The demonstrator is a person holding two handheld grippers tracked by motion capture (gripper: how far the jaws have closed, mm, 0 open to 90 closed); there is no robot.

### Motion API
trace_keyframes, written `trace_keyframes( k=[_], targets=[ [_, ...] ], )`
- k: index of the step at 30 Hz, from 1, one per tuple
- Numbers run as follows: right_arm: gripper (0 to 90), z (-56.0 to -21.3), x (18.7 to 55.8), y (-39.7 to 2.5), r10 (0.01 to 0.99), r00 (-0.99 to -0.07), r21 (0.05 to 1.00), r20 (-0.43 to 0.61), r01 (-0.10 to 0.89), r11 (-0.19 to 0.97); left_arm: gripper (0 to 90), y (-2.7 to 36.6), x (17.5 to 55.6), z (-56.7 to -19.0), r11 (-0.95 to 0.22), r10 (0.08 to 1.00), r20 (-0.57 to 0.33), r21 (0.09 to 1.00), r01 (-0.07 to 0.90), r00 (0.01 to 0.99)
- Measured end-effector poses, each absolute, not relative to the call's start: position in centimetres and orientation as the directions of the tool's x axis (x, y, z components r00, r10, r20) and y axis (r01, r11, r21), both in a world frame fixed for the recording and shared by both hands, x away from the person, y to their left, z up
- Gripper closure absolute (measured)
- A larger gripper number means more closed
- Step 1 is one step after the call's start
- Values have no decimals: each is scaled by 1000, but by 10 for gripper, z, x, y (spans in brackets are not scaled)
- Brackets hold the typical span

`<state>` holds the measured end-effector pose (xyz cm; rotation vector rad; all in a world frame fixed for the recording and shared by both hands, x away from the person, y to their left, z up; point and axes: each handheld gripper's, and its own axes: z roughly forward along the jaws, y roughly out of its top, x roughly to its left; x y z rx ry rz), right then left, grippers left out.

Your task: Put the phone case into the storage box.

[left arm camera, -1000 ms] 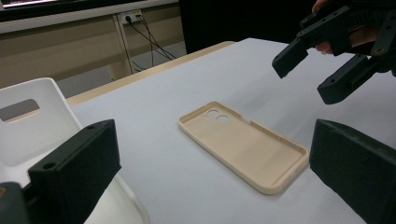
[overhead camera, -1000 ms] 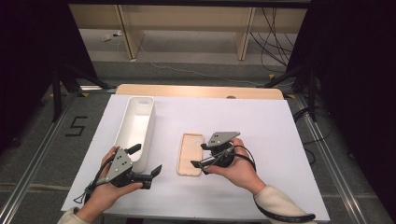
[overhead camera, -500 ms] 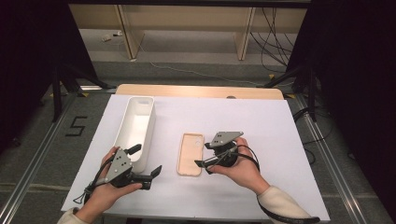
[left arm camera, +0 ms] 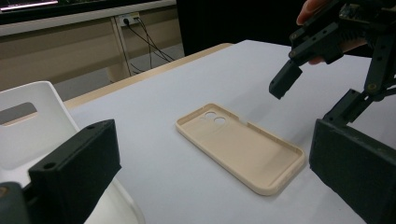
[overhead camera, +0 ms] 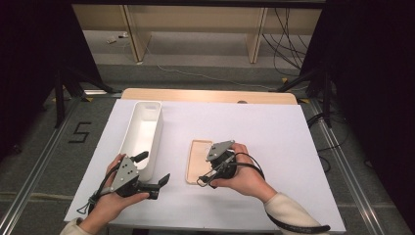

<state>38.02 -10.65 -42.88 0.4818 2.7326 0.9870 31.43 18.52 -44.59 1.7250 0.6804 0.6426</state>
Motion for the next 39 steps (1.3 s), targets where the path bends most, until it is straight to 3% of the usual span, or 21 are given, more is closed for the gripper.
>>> trace_keyframes(
  k=[24,39],
  targets=[
    [309,-452,391,-64,229,-961,392,-156,153,907,16,185,314,-446,-210,722,73,971,117,688],
    [318,-460,394,-54,189,-964,329,-188,120,937,17,185,314,-446,-210,721,71,970,119,690]
  ],
)
